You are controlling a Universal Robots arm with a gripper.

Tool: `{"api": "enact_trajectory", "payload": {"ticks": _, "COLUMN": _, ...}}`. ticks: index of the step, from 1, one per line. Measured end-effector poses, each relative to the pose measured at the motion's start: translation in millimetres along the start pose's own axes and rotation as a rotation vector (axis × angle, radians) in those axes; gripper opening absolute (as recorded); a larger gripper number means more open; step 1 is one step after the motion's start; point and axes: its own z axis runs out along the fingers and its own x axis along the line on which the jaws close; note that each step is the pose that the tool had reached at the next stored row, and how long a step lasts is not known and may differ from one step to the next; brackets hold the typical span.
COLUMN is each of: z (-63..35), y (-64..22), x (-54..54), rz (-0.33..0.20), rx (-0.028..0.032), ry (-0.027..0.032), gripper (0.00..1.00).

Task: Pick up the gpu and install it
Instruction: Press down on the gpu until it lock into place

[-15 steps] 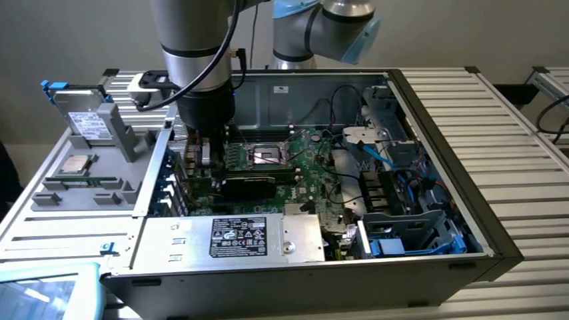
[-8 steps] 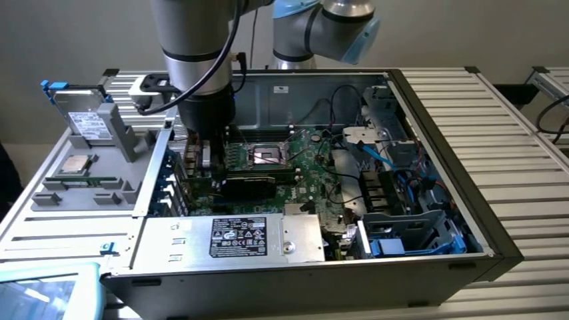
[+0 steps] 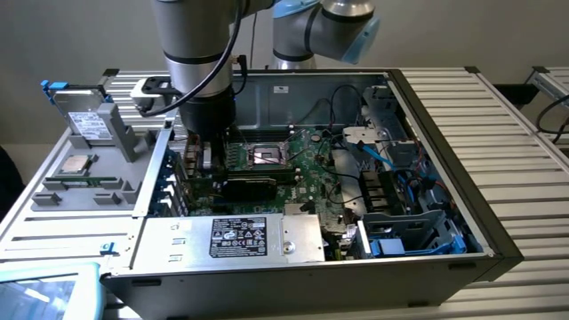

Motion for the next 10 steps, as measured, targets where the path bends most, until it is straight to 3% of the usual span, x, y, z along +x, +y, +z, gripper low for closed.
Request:
{"api": "enact_trajectory", "payload": {"ticks": 6, "z": 0.4, "y": -0.3, "x": -0.6, "rz": 0.000, "rx": -0.0030, "ry": 0.0040, "gripper": 0.14}}
{"api": "enact_trajectory", "payload": {"ticks": 9, "z": -6.8, "y": 0.0, "x": -0.4, "rz": 0.001, "rx": 0.0020, "ry": -0.0036, "gripper": 0.14}}
{"api": "enact_trajectory", "payload": {"ticks": 10, "z": -12.3, "y": 0.3, "x": 0.1, "rz": 0.000, "rx": 0.0008, "ry": -0.0014, "gripper": 0.14}}
